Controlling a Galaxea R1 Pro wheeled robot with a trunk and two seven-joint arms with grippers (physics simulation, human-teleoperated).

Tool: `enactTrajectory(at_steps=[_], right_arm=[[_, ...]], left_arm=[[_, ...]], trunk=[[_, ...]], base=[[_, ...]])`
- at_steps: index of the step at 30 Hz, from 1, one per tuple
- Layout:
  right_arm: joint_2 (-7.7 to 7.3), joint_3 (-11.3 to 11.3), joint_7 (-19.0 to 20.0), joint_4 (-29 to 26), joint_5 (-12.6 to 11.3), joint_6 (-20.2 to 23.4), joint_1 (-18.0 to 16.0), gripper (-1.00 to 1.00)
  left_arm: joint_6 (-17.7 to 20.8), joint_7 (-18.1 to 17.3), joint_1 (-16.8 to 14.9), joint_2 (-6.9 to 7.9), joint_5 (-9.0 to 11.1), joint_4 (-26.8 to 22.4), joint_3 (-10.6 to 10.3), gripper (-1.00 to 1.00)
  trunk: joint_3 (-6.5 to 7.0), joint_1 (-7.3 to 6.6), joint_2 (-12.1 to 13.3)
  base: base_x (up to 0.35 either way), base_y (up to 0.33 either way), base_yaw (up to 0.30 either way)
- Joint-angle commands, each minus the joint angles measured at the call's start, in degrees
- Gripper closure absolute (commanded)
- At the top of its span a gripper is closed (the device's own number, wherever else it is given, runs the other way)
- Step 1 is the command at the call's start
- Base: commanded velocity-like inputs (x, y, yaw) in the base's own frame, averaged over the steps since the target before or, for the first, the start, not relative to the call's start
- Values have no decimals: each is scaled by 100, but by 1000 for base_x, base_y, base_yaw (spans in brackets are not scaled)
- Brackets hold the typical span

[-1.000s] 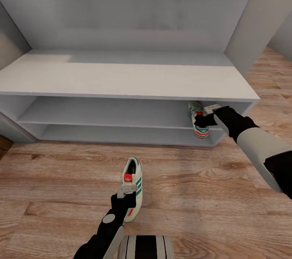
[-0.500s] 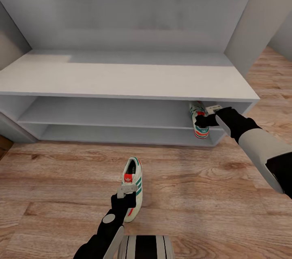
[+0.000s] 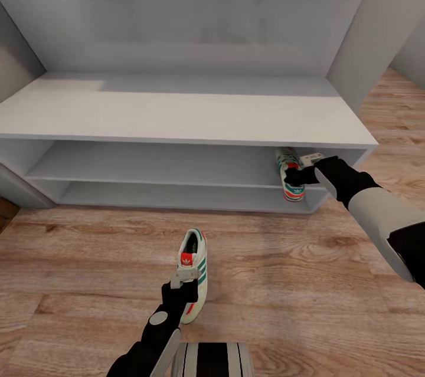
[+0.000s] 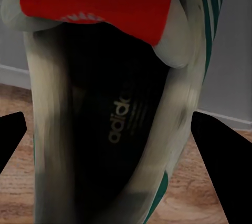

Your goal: Pick up the two gym shoes and the two sandals from the corridor floor and place them onto the hallstand (shoe rack) in the corridor, making sure they are on the rack and not on the floor. Arrange them so the two gym shoes are next to each other and the two sandals are next to each other.

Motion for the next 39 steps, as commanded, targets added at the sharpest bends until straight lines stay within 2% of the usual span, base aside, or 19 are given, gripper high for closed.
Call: enactTrajectory(at_steps=[1,16,26,39], right_arm=[[-9,31,-132,4,207,-30,4,100],[-45,20,-129,8,198,-100,7,100],[-50,-162,-124,15,204,-148,27,100],[-52,-212,-119,11,205,-152,30,100]], left_arm=[[1,0,0,0,-1,-2,1,100],[1,0,0,0,-1,-2,1,100],[1,0,0,0,-1,-2,1,100],[6,0,0,0,-1,-2,1,100]], trunk=[[-1,104,1],[-1,104,1],[-1,104,1],[-1,104,1]], base=[[39,0,0],[40,0,0],[2,0,0],[14,0,0]])
